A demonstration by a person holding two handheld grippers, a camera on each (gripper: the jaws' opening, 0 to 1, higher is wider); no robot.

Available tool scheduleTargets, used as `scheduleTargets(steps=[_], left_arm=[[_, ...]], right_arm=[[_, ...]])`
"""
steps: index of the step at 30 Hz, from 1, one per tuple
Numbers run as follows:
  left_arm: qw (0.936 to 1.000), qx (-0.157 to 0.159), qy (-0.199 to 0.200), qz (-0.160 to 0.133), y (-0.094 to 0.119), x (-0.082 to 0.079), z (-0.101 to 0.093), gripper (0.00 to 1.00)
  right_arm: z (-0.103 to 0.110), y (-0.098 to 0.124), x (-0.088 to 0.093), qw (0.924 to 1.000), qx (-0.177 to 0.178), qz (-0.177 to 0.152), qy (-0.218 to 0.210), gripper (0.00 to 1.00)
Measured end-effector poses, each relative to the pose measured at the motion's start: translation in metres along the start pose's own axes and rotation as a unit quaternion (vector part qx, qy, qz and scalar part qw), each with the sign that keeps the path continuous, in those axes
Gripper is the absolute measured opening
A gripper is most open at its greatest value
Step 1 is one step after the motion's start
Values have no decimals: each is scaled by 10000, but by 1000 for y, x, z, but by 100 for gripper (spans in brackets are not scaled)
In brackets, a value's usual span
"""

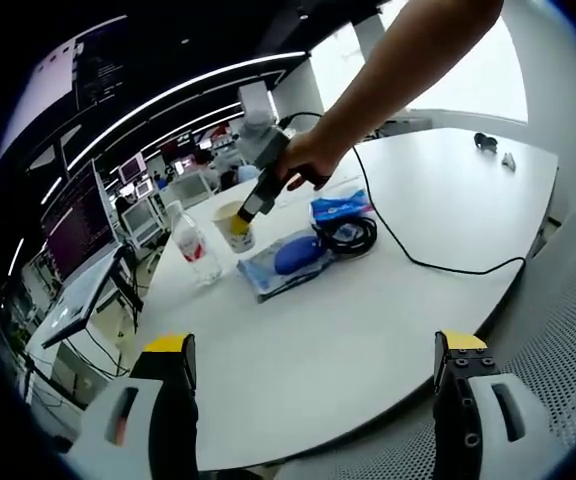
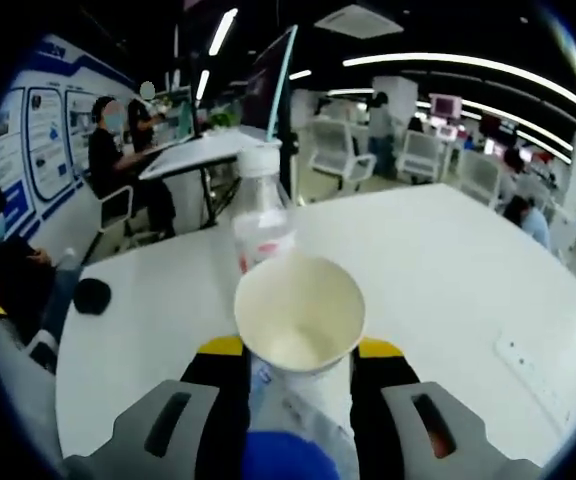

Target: Arrange the tabletop items into an orderly group along one side of the table until the central work area is clear of visible clutter.

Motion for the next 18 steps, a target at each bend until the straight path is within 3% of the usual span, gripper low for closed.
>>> scheduleTargets(steps=[3, 18], left_arm=[[10000, 15, 28, -2, 0, 0, 0, 99], [9998, -5, 148, 121, -3, 0, 1, 99]], right_arm=[[-3, -7, 0, 9998, 13, -31, -184, 35], [-3, -36, 7, 9998, -130, 126, -37, 35]])
Point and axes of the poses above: the point that each gripper's makers call its tool centre point, and the gripper's own axes: y roughly backward along the fingers, z roughly to its left, x roughly out of its underside, the point moved 10 cm from there along y, roughly backward along the fingers, and after that the axes turned 5 degrees about y, right-handed, at the moved point
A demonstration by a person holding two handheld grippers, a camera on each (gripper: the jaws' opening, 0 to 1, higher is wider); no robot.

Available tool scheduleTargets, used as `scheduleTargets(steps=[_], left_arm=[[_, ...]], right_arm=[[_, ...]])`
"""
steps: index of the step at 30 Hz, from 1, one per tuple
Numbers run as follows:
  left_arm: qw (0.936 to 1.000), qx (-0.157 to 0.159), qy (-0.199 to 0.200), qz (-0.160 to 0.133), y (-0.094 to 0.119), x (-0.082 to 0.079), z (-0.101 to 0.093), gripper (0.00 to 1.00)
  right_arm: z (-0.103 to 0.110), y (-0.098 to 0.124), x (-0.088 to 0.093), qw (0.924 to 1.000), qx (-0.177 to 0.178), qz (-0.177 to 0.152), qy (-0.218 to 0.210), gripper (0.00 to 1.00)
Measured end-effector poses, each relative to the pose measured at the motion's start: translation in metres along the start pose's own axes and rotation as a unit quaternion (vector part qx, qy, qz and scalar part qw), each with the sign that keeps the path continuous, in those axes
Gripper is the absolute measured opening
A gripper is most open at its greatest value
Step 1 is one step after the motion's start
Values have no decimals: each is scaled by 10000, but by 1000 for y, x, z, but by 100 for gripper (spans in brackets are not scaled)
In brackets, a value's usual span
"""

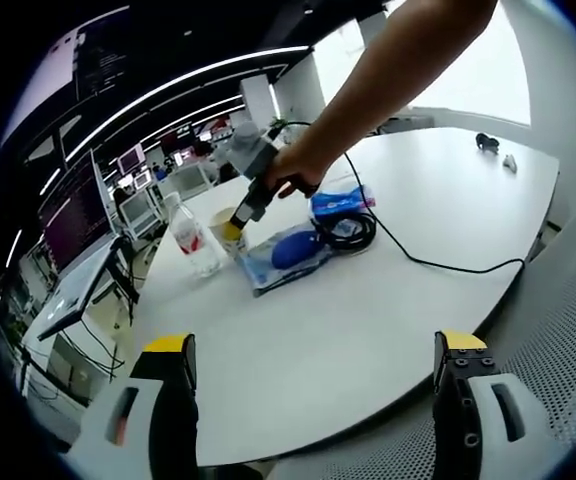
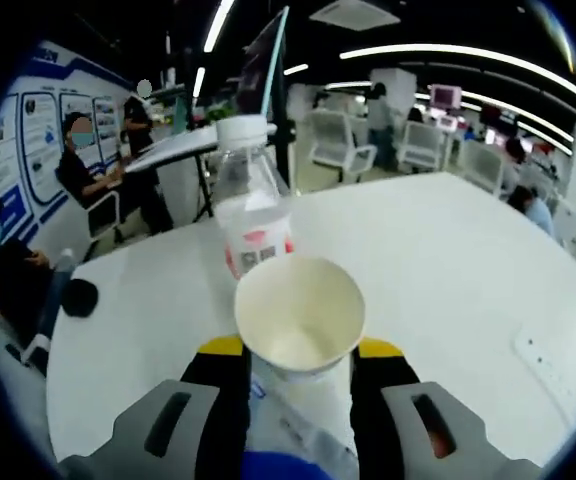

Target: Arrange the tabletop items into an orderly group along one side of the table until the central work area is clear of visible clutter.

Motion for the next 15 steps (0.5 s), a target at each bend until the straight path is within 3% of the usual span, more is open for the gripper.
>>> scheduleTargets(steps=[15], left_arm=[[10000, 3, 10, 65, -1, 1, 1, 98]], right_arm=[[-7, -10, 9, 9999, -25, -44, -143, 35]])
Point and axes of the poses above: the point that each gripper's makers call its tool centre point, and the gripper's own axes: y roughly backward along the fingers, z roughly to its left, x roughly out of its underside, the point moved 10 cm from there along y, roughly backward along the fingers, and after that the axes turned 5 degrees about y, right-handed, at the moved point
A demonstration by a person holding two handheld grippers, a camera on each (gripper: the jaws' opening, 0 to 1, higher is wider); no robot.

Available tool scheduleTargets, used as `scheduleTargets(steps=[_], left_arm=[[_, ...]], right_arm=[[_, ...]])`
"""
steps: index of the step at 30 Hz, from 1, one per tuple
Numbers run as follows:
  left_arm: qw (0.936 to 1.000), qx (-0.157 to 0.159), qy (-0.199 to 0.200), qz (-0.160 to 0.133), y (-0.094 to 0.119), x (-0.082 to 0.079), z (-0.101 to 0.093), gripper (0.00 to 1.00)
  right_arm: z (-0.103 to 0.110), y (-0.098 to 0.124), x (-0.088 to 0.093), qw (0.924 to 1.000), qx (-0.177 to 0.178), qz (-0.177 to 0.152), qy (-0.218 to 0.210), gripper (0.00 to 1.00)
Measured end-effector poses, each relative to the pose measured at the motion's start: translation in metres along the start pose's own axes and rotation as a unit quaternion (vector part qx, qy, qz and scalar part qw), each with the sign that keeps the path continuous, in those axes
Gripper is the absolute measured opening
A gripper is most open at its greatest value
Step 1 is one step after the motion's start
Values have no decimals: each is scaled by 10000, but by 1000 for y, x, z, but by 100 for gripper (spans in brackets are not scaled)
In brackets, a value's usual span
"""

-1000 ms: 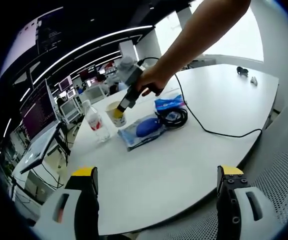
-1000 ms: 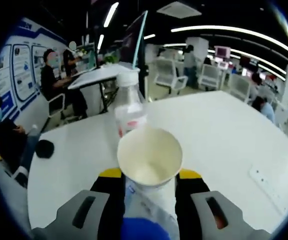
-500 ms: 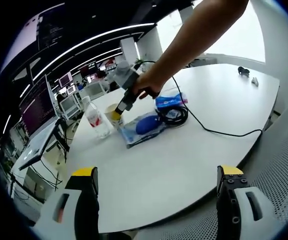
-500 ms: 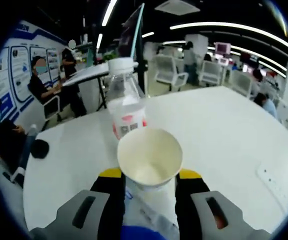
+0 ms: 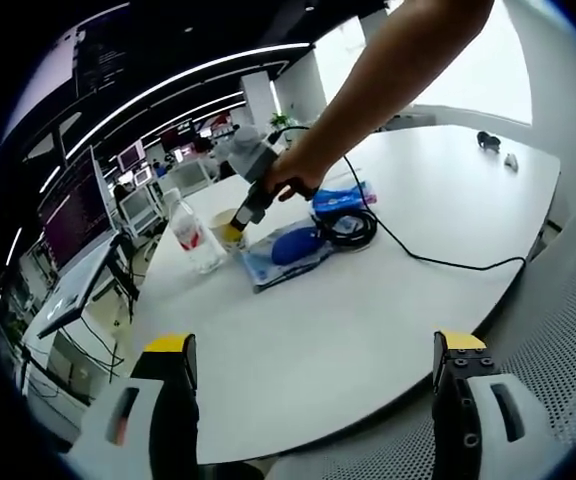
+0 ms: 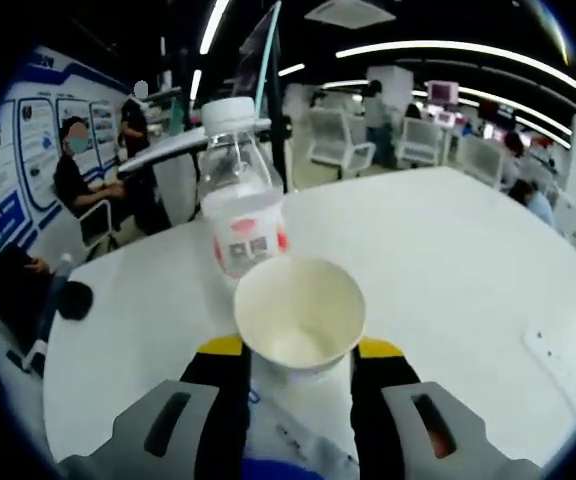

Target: Arrange the tabletop items into an orderly group along one side of the table until the central work area is clear of visible clutter.

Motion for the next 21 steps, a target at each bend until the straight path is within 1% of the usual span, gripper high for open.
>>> scheduleTargets(steps=[3, 8, 10, 14, 17, 21], left_arm=[[10000, 13, -31, 19, 0, 0, -1, 98], [10000, -5, -30, 20, 0, 1, -1, 98], [10000, -11, -42, 17, 0, 1, -1, 98], [10000, -17, -37, 11, 0, 1, -1, 98], [10000, -21, -39, 20, 0, 1, 0, 98], [10000, -21, -25, 7, 0, 1, 0, 98]], right_arm=[[2, 1, -1, 10000, -24, 15, 35, 35], [5, -4, 0, 9998, -31, 147, 142, 34], [5, -2, 0, 9997, -32, 173, 155, 34], [3, -3, 1, 9998, -61, 196, 27, 34], [4, -4, 7, 9990, -69, 431, 98, 28], [6, -4, 12, 9989, -142, 435, -48, 20]])
Point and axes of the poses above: the point that each gripper's makers call its tool centre point, and the gripper's own axes: y roughly backward along the fingers, z roughly to its left, x roughly out of its underside, the point moved 10 cm from there along y, roughly backward along the fingers, and after that the axes turned 5 degrees about y, right-handed, at the moved point
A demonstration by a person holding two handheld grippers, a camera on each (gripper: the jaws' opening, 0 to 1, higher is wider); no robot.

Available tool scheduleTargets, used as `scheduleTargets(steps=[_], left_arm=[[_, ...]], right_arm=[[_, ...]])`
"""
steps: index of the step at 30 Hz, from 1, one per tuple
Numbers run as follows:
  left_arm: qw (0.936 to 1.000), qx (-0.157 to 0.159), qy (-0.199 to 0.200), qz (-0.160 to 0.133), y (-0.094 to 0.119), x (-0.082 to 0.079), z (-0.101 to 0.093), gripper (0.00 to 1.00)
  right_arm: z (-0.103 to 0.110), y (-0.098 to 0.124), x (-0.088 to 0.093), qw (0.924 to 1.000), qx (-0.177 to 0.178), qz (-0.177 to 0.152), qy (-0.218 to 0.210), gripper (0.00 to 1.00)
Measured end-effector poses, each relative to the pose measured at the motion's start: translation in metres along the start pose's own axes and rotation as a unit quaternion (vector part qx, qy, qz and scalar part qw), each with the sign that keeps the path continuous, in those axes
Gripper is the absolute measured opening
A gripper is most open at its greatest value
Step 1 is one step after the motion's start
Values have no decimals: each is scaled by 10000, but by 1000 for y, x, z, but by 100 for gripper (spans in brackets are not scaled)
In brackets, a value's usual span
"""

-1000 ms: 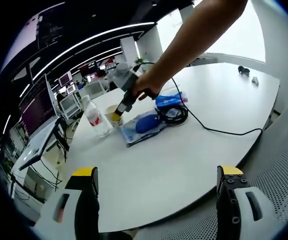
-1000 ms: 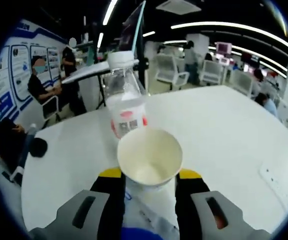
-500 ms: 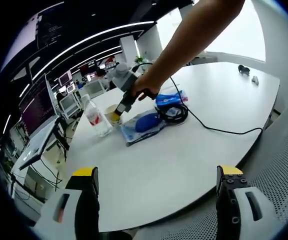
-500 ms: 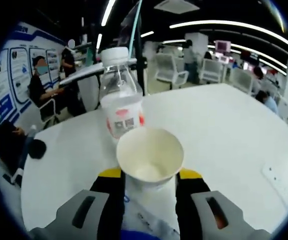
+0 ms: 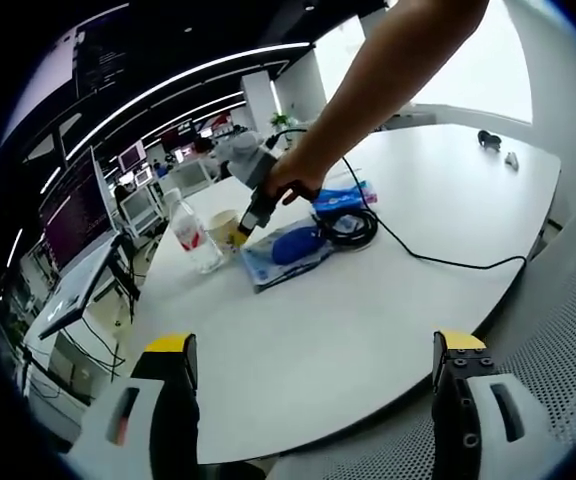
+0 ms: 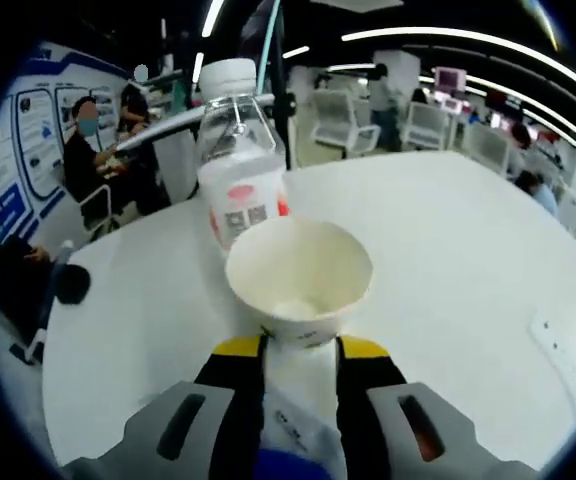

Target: Arrange the tabletop items into an orderly group along one side of the table until the central work area is clear of visible clutter.

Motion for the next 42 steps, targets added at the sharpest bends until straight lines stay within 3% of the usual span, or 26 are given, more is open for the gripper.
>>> scheduleTargets(steps=[18, 34, 42], left_arm=[[10000, 25, -6, -19, 0, 0, -1, 97], [10000, 39, 24, -52, 0, -1, -1, 97], [10000, 53, 17, -75, 1, -1, -2, 97]], right_arm=[[1, 11, 15, 9999, -22, 95, -134, 22], [-11, 42, 21, 9987, 124, -134, -469, 24], [-16, 61, 33, 9984, 190, -227, -482, 24]])
Point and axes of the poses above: the point that each gripper's makers call its tool centre point, and the gripper's own axes: y roughly backward along the fingers, z roughly to its left, x roughly out of its underside, the point moved 10 cm from there along y, roughly backward along the fingers, and after that the axes turned 5 degrees about y, right-handed, at the moved point
